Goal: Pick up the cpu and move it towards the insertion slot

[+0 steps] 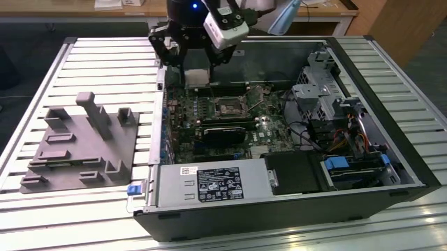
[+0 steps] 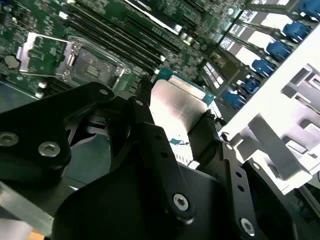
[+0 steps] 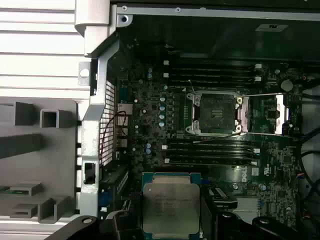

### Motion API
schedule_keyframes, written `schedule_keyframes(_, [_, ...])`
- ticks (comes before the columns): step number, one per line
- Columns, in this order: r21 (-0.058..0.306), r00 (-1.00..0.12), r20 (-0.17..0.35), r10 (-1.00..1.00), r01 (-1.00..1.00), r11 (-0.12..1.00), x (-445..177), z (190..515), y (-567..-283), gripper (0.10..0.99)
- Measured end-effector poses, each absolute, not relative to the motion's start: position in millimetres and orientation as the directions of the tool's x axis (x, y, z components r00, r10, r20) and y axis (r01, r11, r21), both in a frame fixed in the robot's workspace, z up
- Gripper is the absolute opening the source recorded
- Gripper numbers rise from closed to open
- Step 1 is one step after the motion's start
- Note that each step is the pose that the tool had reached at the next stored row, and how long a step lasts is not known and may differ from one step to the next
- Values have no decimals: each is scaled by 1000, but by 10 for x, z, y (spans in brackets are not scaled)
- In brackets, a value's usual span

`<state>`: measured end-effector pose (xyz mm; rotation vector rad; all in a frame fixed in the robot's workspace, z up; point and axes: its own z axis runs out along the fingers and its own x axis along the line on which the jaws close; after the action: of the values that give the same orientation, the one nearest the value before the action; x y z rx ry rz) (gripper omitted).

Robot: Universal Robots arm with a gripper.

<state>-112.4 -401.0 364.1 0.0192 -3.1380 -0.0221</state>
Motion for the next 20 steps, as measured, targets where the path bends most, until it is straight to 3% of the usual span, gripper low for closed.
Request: schedule_keyframes(20, [14,-1000,3,-12,-12,1000,-846,3642,-3967,545])
